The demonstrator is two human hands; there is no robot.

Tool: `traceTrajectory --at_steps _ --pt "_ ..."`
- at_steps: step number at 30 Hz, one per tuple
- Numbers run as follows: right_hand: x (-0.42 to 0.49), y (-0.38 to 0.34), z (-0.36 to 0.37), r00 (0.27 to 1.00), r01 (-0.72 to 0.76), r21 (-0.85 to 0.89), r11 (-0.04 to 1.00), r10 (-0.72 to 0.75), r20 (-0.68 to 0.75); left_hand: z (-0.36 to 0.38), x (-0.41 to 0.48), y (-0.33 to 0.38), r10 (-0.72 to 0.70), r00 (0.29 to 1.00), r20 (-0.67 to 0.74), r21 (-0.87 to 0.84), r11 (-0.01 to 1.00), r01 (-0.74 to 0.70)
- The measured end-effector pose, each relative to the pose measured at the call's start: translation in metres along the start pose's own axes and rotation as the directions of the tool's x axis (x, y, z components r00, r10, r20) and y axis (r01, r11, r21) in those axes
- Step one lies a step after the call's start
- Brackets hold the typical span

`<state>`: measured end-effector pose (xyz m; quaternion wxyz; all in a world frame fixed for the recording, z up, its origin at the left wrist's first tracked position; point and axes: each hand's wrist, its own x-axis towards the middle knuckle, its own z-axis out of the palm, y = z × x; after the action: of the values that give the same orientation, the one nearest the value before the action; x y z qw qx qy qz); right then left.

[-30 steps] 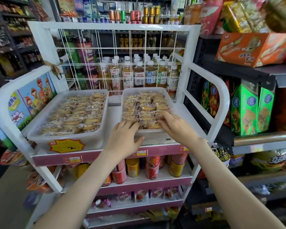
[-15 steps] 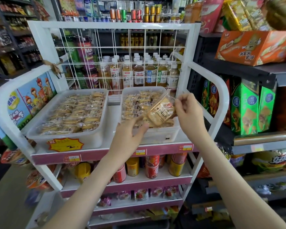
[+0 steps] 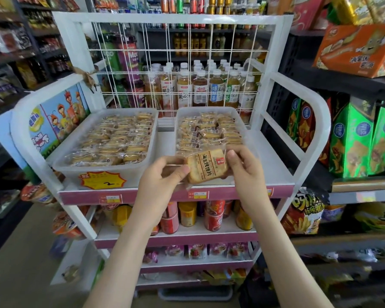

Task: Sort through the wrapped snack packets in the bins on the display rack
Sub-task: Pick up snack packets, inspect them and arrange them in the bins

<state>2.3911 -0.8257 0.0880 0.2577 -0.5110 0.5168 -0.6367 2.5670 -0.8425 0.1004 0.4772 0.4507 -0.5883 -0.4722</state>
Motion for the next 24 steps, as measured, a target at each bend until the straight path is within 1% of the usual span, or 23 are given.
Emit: traceTrajectory --at_steps 3,5,8,10,12,15,18,24 --pt "-0.003 -0.001 0.003 0.999 0.021 -0.042 0.999 -0.023 -0.027 -0.001 -0.001 0.001 -0.010 1.000 -0.025 -0.012 1.000 0.010" --pt "-0.006 -0.002 0.004 0.997 0.043 -0.086 0.995 -0.047 -0.053 0.001 -0.001 0.002 -0.045 0.998 -0.036 -0.030 0.999 0.043" --pt "-0.008 -0.002 0.003 0.998 0.045 -0.155 0.987 -0.053 -0.046 0.001 0.002 0.003 -0.153 0.988 0.006 -0.145 0.978 0.153" --pt "-0.009 -0.002 0.001 0.999 0.038 -0.163 0.986 -0.043 -0.029 -0.001 0.005 0.004 -0.159 0.987 0.038 -0.166 0.972 0.163" --pt "-0.009 -0.004 -0.002 1.000 0.012 -0.118 0.993 -0.015 -0.024 -0.003 0.007 0.003 -0.135 0.989 0.054 -0.138 0.980 0.141" --pt "-0.010 -0.008 -0.006 0.999 -0.015 0.007 1.000 0.015 -0.028 -0.004 0.010 0.001 -0.091 0.994 0.059 -0.077 0.993 0.095" --pt "-0.011 -0.009 -0.007 0.999 -0.041 0.078 0.996 0.043 -0.028 -0.004 0.011 0.003 -0.053 0.997 0.054 -0.034 0.998 0.055" --pt "-0.011 -0.008 -0.005 0.990 -0.132 0.230 0.964 0.141 -0.021 -0.004 0.013 0.004 -0.056 0.997 0.054 -0.043 0.997 0.059"
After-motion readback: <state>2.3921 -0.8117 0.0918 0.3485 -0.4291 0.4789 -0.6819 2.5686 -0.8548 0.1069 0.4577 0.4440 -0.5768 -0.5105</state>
